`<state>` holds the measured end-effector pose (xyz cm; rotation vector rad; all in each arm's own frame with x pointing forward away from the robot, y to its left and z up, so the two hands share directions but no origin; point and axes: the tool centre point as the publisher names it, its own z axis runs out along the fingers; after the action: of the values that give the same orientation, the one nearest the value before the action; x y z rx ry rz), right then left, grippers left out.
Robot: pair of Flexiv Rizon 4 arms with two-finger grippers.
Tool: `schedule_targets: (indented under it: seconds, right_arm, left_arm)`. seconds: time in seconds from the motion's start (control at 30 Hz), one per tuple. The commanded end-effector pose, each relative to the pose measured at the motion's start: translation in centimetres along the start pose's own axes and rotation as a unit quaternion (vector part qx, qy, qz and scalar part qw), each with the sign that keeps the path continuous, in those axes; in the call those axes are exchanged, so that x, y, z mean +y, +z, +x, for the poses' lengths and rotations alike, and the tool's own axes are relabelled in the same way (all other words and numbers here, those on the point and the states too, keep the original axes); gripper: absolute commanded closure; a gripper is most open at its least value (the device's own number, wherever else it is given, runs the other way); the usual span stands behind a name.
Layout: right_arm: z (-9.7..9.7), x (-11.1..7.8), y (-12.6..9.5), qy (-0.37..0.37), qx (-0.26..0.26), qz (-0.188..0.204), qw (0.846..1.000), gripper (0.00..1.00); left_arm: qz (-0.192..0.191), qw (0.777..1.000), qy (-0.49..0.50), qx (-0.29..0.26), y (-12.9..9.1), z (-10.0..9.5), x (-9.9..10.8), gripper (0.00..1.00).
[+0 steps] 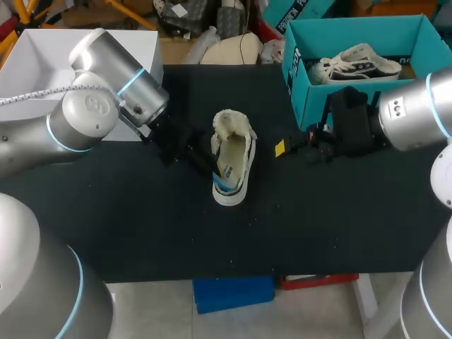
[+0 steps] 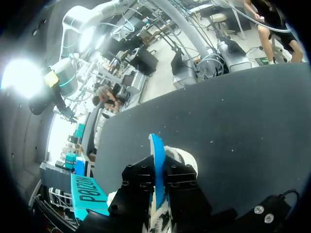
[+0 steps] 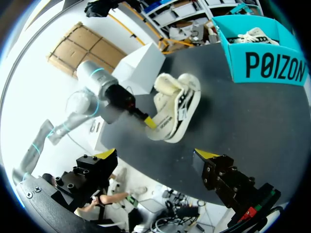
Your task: Take the shoe out of the shoebox, open the shoe tongue, remove and reinsert the insole, then place the shoe into the shoebox
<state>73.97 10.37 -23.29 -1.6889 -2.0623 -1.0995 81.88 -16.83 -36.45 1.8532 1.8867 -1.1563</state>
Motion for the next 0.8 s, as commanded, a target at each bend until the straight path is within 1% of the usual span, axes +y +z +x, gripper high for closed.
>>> schedule_targets:
  seconds: [0.03,0.1,0.23,0.43,0.67,0.8]
  right_arm:
    - [0.1,0.0,0.0,0.000,-0.002,0.001,1.000,0.00]
    - [0.1,0.0,0.0,0.000,-0.002,0.001,1.000,0.00]
    - [0.1,0.0,0.0,0.000,-0.002,0.001,1.000,0.00]
    - [0.1,0.0,0.0,0.000,-0.002,0.001,1.000,0.00]
    - [0.1,0.0,0.0,0.000,-0.002,0.001,1.000,0.00]
    - [0.1,0.0,0.0,0.000,-0.002,0.001,1.000,0.00]
  left_arm:
    - [0.017,1.000,0.002,0.008,0.7,-0.7,3.0,1.00]
    - [0.016,1.000,0.002,0.011,0.9,-0.8,3.6,1.00]
    - [0.016,1.000,0.004,0.020,1.1,-1.0,4.0,1.00]
    - [0.015,0.999,0.007,0.043,1.7,-0.8,3.8,1.00]
    - [0.013,0.994,0.018,0.108,3.0,0.0,2.9,1.00]
    - [-0.001,0.988,0.027,0.150,3.7,0.5,2.8,1.00]
